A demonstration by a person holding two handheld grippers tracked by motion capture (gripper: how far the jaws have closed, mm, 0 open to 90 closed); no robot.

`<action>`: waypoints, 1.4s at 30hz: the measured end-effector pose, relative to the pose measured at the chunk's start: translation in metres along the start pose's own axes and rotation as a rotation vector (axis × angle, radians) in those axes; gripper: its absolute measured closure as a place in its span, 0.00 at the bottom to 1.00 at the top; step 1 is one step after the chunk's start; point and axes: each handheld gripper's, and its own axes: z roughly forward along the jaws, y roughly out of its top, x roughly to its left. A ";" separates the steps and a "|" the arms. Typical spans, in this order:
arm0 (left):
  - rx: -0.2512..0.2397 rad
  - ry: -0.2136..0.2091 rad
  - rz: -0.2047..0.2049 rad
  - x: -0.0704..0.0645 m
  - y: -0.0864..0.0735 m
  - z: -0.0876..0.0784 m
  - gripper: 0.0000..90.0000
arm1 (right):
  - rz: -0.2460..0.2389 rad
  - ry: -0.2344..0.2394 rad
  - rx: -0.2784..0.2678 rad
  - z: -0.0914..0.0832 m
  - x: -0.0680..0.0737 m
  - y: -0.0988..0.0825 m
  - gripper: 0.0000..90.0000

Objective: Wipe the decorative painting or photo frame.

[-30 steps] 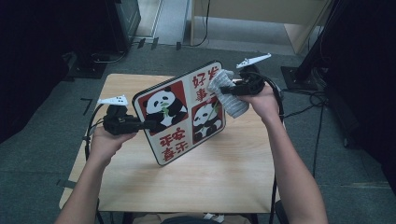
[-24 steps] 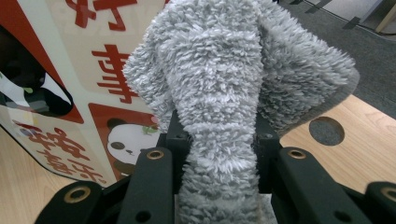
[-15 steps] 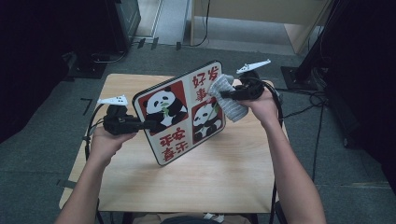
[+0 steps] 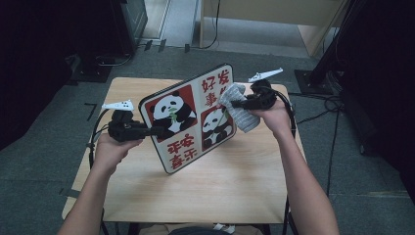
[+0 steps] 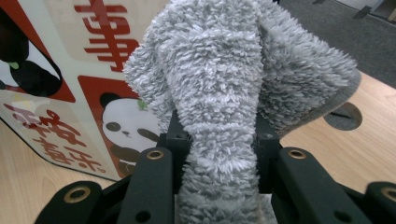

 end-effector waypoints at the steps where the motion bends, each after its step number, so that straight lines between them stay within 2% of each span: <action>1: 0.000 0.001 0.000 0.000 0.000 0.000 0.86 | -0.001 -0.001 0.000 0.001 0.000 -0.001 0.76; 6: -0.002 -0.001 -0.003 0.000 0.000 0.000 0.86 | 0.013 0.006 0.004 0.004 -0.001 -0.007 0.76; 12: -0.004 -0.002 0.005 0.001 -0.001 0.000 0.87 | -0.001 0.001 0.015 0.007 0.001 -0.015 0.77; 16: -0.008 0.000 0.007 0.000 -0.001 0.000 0.87 | 0.014 0.002 0.022 0.009 -0.001 -0.021 0.77; 23: -0.017 0.006 -0.011 0.000 -0.001 0.000 0.87 | 0.014 0.005 0.033 0.015 0.000 -0.032 0.77; 28: -0.019 0.011 -0.012 -0.001 -0.001 0.000 0.87 | 0.031 0.010 0.035 0.019 -0.001 -0.041 0.77; 33: -0.024 0.011 -0.018 -0.001 -0.003 0.000 0.86 | 0.032 0.004 0.070 0.022 -0.001 -0.047 0.77; 42: -0.033 0.007 -0.028 -0.001 -0.004 -0.001 0.85 | 0.044 0.008 0.080 0.026 -0.001 -0.055 0.77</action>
